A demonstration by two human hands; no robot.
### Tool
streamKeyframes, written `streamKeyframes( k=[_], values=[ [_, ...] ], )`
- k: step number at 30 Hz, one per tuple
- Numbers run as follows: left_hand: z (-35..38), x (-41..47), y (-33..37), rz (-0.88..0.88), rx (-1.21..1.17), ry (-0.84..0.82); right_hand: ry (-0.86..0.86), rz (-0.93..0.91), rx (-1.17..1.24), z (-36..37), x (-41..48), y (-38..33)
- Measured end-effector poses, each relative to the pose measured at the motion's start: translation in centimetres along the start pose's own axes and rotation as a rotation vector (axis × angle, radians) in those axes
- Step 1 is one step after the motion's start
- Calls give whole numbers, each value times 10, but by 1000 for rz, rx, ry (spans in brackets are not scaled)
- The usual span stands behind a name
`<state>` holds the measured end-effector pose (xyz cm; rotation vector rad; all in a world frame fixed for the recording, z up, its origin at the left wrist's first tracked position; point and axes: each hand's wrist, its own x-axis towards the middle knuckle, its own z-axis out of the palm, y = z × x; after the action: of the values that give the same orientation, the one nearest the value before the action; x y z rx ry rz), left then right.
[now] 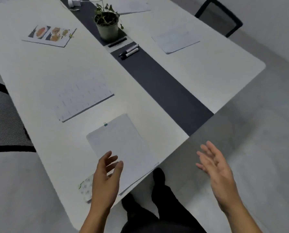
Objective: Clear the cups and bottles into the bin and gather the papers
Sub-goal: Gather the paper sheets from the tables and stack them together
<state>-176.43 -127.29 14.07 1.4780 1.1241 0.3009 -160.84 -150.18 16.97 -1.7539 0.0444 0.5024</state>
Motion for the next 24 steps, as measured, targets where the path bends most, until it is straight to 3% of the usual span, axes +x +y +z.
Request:
streamKeyframes(
  k=[5, 11, 19, 24],
  values=[
    [90, 13, 55, 147, 49, -239, 325, -22, 99, -89, -9, 9],
    [229, -1, 123, 308, 67, -449, 570, -68, 184, -197, 9, 17],
    [440, -15, 190, 417, 136, -582, 571, -82, 202, -364, 132, 6],
    [526, -9, 246, 395, 65, -510, 506, -133, 170, -437, 217, -44]
  ],
)
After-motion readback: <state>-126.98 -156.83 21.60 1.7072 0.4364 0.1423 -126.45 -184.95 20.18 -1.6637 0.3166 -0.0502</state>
